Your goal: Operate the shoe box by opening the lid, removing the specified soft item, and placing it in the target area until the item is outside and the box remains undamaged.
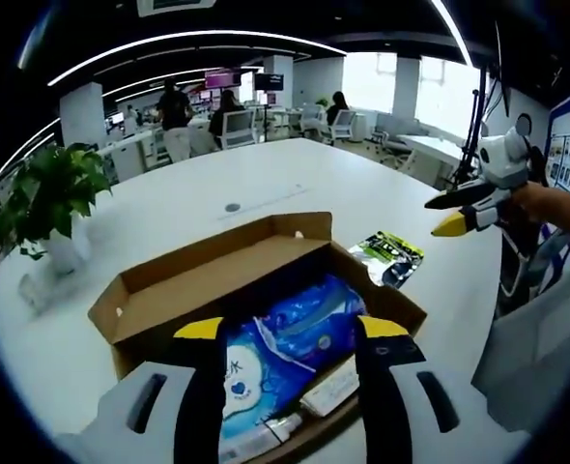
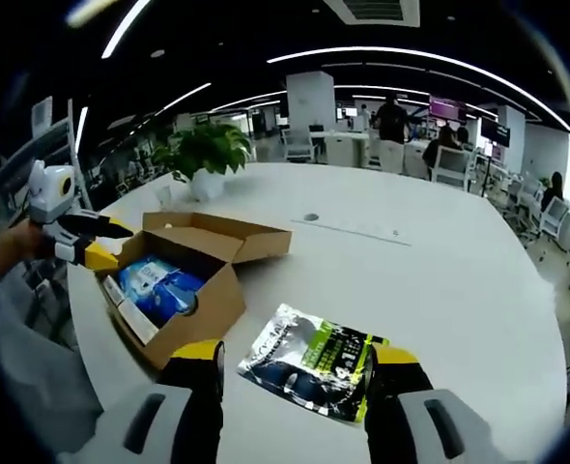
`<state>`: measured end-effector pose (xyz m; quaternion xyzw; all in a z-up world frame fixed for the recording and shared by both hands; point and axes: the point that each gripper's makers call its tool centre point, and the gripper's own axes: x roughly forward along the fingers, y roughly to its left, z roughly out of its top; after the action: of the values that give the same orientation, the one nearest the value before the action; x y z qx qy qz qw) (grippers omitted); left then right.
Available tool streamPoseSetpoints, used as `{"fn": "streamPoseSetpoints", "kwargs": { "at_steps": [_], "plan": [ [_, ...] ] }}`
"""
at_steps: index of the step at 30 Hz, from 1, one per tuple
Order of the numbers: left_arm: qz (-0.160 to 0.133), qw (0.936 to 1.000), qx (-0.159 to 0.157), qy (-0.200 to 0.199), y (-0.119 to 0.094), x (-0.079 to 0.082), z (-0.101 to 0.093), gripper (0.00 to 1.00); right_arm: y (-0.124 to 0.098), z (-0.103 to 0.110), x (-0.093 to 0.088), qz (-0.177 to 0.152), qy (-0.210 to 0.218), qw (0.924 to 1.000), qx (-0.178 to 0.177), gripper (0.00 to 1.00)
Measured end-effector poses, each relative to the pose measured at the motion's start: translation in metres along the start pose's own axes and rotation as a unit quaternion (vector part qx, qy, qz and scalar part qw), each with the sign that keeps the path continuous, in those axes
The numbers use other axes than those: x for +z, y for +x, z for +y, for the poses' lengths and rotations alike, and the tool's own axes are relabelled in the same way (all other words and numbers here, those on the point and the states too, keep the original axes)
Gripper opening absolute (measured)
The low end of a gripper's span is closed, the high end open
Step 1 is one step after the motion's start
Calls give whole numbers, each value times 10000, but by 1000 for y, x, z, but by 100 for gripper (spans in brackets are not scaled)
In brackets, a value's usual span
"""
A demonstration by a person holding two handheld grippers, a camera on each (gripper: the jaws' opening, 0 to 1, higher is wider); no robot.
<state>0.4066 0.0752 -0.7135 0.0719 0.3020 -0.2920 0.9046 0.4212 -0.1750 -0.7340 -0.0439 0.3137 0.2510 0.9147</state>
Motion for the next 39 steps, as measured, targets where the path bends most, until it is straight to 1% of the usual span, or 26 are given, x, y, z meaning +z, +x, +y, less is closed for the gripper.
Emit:
{"fn": "streamPoseSetpoints", "kwargs": {
  "at_steps": [10,18,23,33,39],
  "plan": [
    [-62,9998,101,-130,-13,-5,7,57,2,21,11,-8,-235,9994,264,58],
    [-61,9995,236,-195,-24,-9,17,58,7,43,24,-75,-453,9973,570,58],
    [-68,9991,339,-252,-31,-14,24,58,14,57,26,-41,-613,9953,745,58],
    [-10,9980,510,-360,-40,-26,35,58,25,83,31,20,-880,9904,1066,57],
    [-34,9965,699,-455,-47,-32,48,57,34,101,32,35,-957,9873,1264,56]
  ]
}}
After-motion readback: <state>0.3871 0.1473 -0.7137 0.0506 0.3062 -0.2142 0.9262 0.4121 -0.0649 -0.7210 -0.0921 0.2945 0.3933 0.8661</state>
